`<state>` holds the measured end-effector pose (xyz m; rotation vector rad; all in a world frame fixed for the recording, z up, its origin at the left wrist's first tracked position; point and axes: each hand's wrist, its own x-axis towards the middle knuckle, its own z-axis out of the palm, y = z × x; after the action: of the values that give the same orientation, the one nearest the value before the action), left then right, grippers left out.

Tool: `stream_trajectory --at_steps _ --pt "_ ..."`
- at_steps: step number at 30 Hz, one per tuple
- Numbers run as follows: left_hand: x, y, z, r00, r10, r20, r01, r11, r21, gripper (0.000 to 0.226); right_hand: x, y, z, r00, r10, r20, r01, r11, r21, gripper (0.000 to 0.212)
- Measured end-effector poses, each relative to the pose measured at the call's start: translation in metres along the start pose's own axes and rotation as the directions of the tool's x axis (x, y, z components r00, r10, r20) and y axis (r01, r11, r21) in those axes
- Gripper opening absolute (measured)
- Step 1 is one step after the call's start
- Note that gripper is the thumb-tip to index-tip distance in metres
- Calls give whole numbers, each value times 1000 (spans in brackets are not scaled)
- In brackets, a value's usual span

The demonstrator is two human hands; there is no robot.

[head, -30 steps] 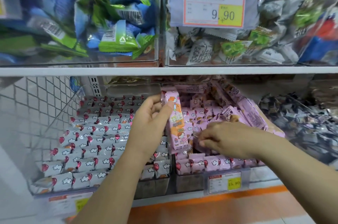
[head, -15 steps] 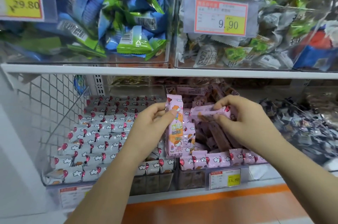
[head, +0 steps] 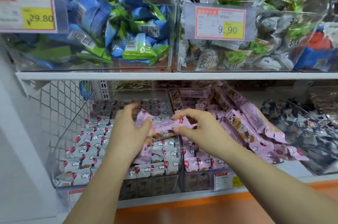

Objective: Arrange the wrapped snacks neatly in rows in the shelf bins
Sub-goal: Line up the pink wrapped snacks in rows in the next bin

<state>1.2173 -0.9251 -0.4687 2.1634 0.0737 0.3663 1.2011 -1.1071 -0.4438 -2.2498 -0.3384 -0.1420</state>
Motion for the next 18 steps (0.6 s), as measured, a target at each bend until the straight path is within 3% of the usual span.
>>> stream_trajectory --at_steps 4,7,10,12,15,18 --pt "-5 2 5 981 193 22 -190 929 319 39 9 6 -5 991 -58 119 69 994 -87 29" --pt "-8 11 6 926 340 164 -373 889 266 26 11 11 -22 981 -34 190 22 998 63 31" --pt "-11 14 9 888 352 295 -410 898 162 28 16 22 -50 957 -10 290 -15 997 82 24" --pt "-10 13 9 886 355 300 -405 905 126 29 18 28 -65 905 47 424 -75 996 51 24" --pt "-6 15 11 891 347 292 -390 915 102 28 25 30 -79 775 143 616 -136 989 -59 44" --pt "-2 18 16 887 350 301 -395 913 101 28 30 26 -77 607 250 754 -73 963 -261 62"
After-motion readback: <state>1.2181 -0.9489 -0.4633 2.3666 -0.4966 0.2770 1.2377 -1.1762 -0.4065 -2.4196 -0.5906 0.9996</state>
